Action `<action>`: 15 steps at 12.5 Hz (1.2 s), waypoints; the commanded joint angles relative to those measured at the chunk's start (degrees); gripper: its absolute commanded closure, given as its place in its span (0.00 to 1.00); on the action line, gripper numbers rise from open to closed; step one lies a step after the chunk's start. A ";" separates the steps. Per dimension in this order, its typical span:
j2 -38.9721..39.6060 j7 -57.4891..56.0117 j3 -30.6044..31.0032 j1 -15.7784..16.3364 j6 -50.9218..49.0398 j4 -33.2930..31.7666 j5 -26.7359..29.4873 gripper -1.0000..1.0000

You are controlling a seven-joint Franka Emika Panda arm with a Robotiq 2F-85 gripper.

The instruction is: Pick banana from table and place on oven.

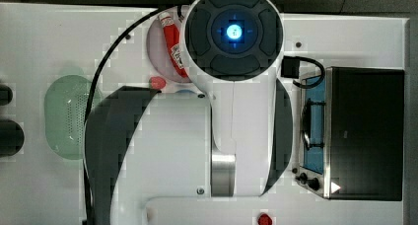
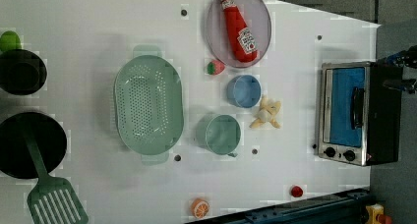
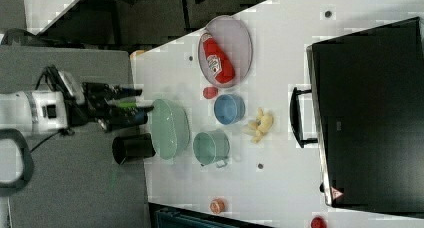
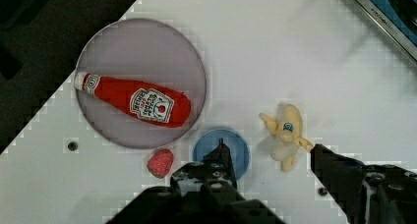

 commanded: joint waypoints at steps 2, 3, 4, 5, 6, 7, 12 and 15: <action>-21.80 0.95 -2.89 -1.64 -7.27 -15.57 -0.78 0.10; -21.79 0.95 -2.84 -1.63 -7.28 -15.59 -0.78 0.00; -21.64 0.95 -2.84 -1.63 -7.21 -15.68 -0.78 0.00; -21.18 0.95 -2.83 -1.63 -6.95 -15.84 -0.78 0.00; -20.42 0.95 -2.82 -1.62 -6.65 -16.25 -0.78 0.00; -19.41 0.95 -2.79 -1.62 -5.79 -16.92 -0.78 0.00; -12.78 0.95 -2.68 -1.55 6.79 -24.47 -0.78 0.00; -8.21 0.95 -2.47 -1.49 19.02 -30.32 -0.79 0.00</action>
